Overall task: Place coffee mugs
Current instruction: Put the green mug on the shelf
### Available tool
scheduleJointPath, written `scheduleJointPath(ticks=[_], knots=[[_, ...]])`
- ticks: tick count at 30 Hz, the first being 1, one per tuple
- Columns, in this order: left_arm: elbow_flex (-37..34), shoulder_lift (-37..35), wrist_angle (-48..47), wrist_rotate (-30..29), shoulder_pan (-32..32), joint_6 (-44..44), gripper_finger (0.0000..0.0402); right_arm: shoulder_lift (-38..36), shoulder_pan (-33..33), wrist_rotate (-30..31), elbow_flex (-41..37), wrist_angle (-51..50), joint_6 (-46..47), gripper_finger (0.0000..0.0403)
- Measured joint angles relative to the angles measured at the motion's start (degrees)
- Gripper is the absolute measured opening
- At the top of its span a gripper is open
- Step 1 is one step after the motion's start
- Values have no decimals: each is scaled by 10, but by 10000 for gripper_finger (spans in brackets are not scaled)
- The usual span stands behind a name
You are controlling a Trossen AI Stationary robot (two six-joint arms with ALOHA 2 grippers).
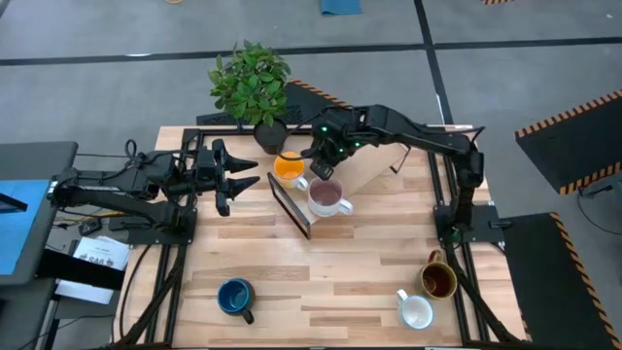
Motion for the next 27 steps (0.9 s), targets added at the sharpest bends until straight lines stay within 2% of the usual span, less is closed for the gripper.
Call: scheduleJointPath(ticks=[6, 12, 27], knots=[[0, 0, 0, 0, 0, 1, 173, 0, 0, 0, 0, 1, 16, 33], [0, 0, 0, 0, 0, 2, 173, 0, 1, 0, -2, 2, 23, 58], [0, 0, 0, 0, 0, 1, 173, 0, 2, 0, -5, 4, 58, 57]])
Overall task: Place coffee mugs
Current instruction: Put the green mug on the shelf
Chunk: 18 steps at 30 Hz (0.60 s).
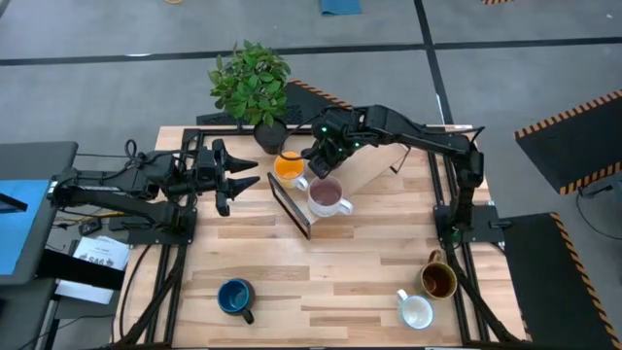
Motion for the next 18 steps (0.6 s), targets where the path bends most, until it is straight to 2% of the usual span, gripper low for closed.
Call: scheduleJointPath(ticks=[18], knots=[[0, 0, -1, 0, 0, -1, 173, 36, 0, 3, 1, 28, 0, 61]])
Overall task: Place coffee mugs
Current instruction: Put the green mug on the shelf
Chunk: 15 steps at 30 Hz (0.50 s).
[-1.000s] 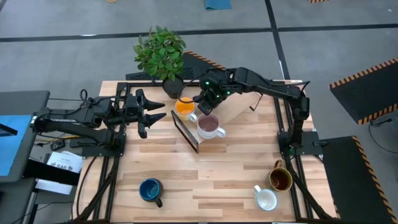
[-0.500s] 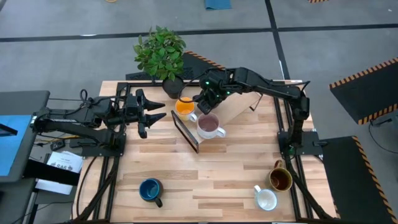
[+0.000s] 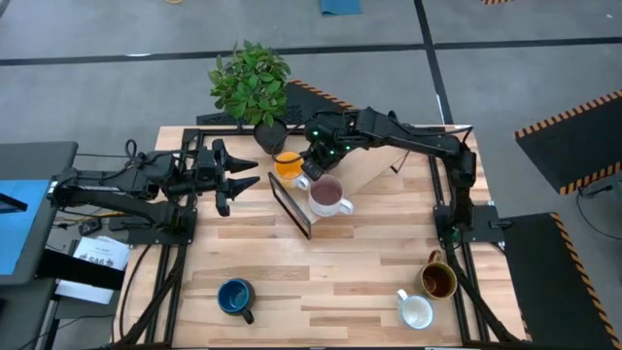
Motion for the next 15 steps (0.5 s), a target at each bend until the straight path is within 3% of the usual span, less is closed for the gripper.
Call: scheduleJointPath(ticks=[6, 15], knots=[[0, 0, 0, 0, 0, 1, 173, -3, 0, 0, -1, 5, 0, 93], [0, 0, 0, 0, 0, 2, 173, -6, -5, 0, 45, -7, -18, 197]])
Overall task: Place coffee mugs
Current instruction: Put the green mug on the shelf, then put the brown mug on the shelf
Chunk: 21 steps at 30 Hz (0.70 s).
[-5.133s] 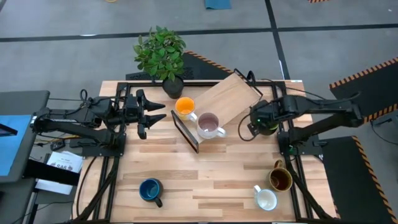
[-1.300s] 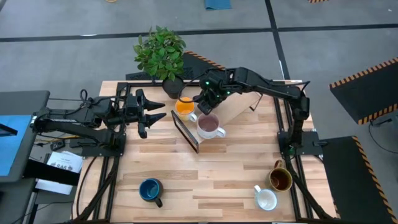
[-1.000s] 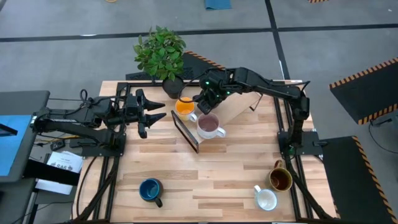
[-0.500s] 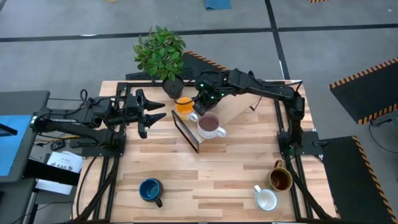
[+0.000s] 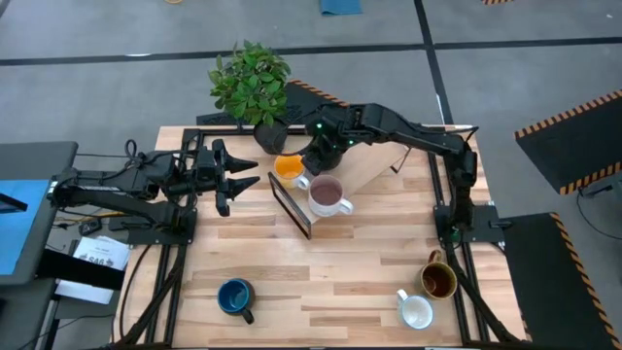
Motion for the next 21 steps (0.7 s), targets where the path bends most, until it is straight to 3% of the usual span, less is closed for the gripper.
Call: scheduleJointPath(ticks=[5, 13, 21], knots=[[0, 0, 0, 0, 0, 0, 173, 0, -5, 0, 37, -36, -31, 228], [0, 0, 0, 2, 0, 0, 173, -47, 4, 8, 67, -200, -90, 224], [0, 0, 0, 3, 0, -8, 173, -191, 75, 51, -64, -221, -21, 221]])
